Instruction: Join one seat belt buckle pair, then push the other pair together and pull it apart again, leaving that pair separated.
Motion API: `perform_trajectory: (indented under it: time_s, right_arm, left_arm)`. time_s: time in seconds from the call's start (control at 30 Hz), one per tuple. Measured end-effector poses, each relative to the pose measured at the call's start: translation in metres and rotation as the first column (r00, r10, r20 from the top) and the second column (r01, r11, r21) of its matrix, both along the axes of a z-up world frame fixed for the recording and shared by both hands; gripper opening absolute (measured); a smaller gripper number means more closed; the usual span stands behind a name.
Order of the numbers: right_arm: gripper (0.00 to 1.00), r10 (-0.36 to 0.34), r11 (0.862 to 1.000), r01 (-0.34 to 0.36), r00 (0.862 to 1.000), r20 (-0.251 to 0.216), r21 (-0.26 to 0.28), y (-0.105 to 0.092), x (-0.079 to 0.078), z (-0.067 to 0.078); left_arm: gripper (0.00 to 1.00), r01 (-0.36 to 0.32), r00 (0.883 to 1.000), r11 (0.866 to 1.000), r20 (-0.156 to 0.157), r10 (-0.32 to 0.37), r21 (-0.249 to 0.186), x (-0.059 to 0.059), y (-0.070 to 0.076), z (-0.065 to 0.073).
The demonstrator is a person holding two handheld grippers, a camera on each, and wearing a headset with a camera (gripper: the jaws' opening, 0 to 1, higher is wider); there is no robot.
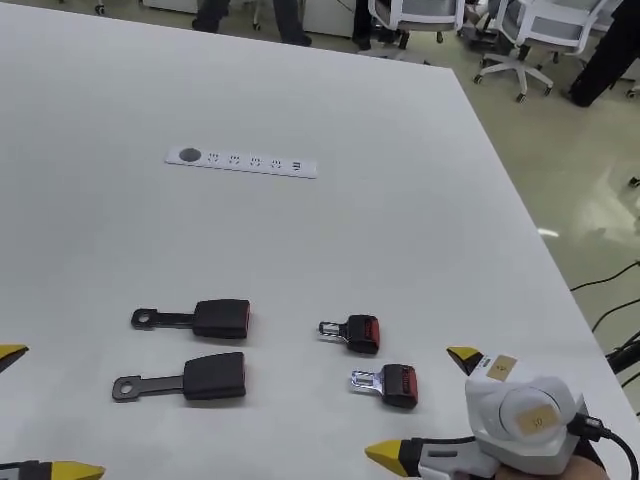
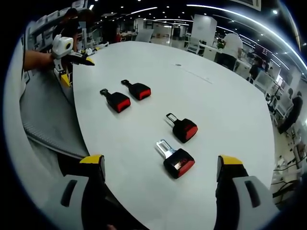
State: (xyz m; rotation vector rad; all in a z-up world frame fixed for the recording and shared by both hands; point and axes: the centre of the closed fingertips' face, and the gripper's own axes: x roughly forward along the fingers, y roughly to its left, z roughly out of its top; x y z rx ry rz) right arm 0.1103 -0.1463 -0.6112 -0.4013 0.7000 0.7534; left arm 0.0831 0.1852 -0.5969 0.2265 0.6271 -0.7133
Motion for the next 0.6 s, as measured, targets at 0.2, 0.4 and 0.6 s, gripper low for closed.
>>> perform_trajectory:
  time_s: [0.2,0.4,0.6]
  right_arm:
    - [0.94,0.004,1.000,-0.004,1.000,-0.003,-0.008,-0.0002,-0.0012,0.0001]
    - [0.91,0.009,1.000,-0.009,1.000,-0.008,-0.015,0.0002,-0.0031,0.0010]
    - [0.89,0.015,1.000,-0.015,1.000,-0.008,-0.023,0.0002,-0.0036,0.0010]
  left_arm:
    - [0.99,0.001,1.000,1.000,0.002,-0.001,0.000,0.0012,0.0036,-0.0020]
    - [0.99,0.001,1.000,1.000,0.000,-0.001,0.001,0.0008,0.0040,-0.0025]
    - [0.99,0.003,1.000,1.000,-0.002,-0.003,0.004,-0.0001,0.0031,-0.0027]
